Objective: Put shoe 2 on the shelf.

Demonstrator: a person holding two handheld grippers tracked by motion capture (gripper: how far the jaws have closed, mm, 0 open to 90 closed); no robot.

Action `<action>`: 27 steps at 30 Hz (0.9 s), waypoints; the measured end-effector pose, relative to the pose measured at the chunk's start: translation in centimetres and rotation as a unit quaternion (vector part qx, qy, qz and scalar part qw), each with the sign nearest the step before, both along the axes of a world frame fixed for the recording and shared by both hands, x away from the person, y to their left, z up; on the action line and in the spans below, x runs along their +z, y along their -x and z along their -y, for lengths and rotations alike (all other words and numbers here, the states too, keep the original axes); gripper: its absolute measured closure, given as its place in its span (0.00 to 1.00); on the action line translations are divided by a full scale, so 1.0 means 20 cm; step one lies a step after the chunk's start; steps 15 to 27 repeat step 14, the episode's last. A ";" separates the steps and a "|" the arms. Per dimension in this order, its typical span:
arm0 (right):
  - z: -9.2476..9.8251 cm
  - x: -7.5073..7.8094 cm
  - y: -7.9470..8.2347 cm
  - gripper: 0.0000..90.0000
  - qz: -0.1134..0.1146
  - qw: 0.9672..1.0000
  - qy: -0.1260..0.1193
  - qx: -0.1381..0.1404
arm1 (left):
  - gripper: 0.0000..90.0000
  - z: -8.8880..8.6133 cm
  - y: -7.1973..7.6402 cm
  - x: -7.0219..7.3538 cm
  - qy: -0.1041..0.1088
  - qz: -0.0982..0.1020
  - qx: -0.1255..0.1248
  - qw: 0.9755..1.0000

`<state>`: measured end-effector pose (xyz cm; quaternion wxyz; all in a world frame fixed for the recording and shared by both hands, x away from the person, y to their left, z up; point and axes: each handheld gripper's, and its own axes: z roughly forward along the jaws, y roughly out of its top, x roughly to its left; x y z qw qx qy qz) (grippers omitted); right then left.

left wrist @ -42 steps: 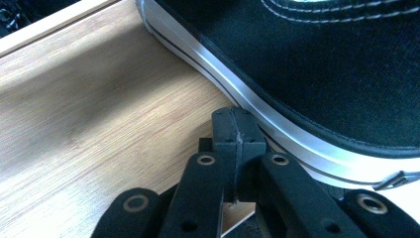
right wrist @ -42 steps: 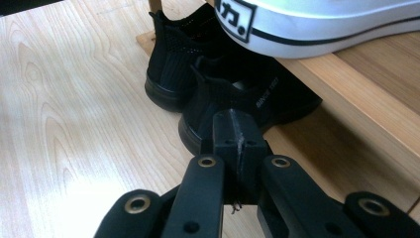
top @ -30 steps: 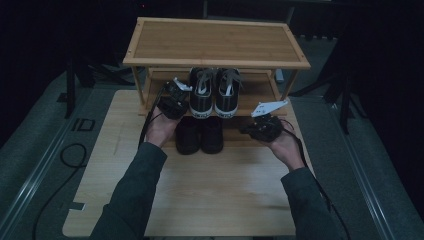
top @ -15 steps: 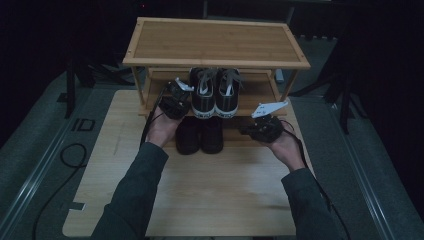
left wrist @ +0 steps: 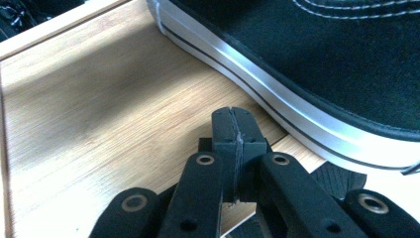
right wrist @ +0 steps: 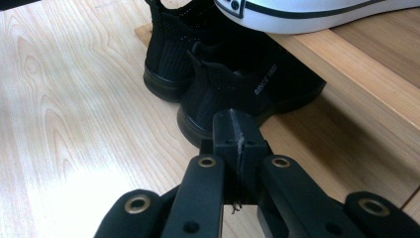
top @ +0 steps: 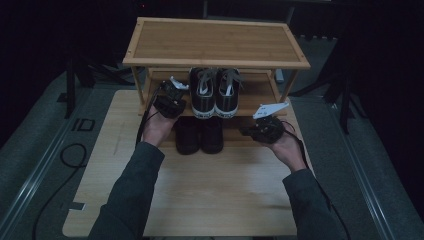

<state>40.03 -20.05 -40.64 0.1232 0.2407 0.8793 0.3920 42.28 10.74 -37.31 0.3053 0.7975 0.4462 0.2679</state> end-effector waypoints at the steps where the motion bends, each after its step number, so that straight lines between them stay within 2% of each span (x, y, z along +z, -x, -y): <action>1: 0.00 0.00 0.00 1.00 0.000 1.000 0.000 0.000 | 1.00 0.00 0.00 0.00 0.000 0.000 0.000 1.000; 13: 0.02 -0.01 0.00 1.00 -0.002 1.000 0.004 -0.001 | 0.99 -0.07 0.01 0.01 0.001 0.003 0.003 1.000; 27: 0.02 -0.01 0.00 1.00 -0.003 1.000 0.003 -0.002 | 0.99 -0.07 0.01 0.01 0.001 0.003 0.003 1.000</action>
